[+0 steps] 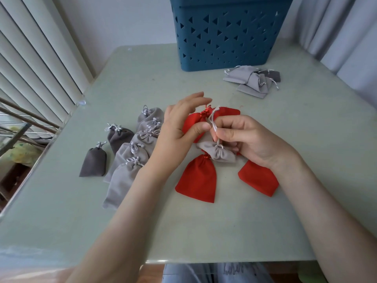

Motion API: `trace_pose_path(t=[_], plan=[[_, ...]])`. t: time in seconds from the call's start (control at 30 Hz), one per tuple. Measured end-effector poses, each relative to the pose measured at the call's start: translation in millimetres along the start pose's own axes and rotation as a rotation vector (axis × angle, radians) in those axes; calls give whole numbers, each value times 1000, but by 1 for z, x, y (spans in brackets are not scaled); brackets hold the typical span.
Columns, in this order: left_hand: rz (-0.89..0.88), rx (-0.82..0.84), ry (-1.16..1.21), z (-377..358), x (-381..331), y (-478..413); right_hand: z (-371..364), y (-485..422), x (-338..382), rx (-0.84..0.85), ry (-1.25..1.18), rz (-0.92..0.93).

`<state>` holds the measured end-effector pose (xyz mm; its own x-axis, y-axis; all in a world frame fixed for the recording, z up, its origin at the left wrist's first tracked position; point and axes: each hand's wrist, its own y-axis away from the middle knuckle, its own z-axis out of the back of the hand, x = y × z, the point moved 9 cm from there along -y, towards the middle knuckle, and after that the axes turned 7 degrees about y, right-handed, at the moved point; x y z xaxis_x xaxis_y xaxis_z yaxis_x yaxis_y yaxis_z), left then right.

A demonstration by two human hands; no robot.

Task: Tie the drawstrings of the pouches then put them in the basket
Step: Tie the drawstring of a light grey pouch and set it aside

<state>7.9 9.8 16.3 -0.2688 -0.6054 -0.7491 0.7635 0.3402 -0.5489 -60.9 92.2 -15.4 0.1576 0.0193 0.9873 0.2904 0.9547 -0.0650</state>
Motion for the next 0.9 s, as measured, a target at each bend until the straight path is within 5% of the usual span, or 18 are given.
trace_pose_path(t=[0.2,0.43,0.9], plan=[[11,48,59,-7,-1,2,-8,1,-10,51,-60,-73],[227,-182,117,6,22,7,9,-6,-7,-182,-91,28],[266,-6,335,-23,19,8,20,-5,2,-397,-12,140]])
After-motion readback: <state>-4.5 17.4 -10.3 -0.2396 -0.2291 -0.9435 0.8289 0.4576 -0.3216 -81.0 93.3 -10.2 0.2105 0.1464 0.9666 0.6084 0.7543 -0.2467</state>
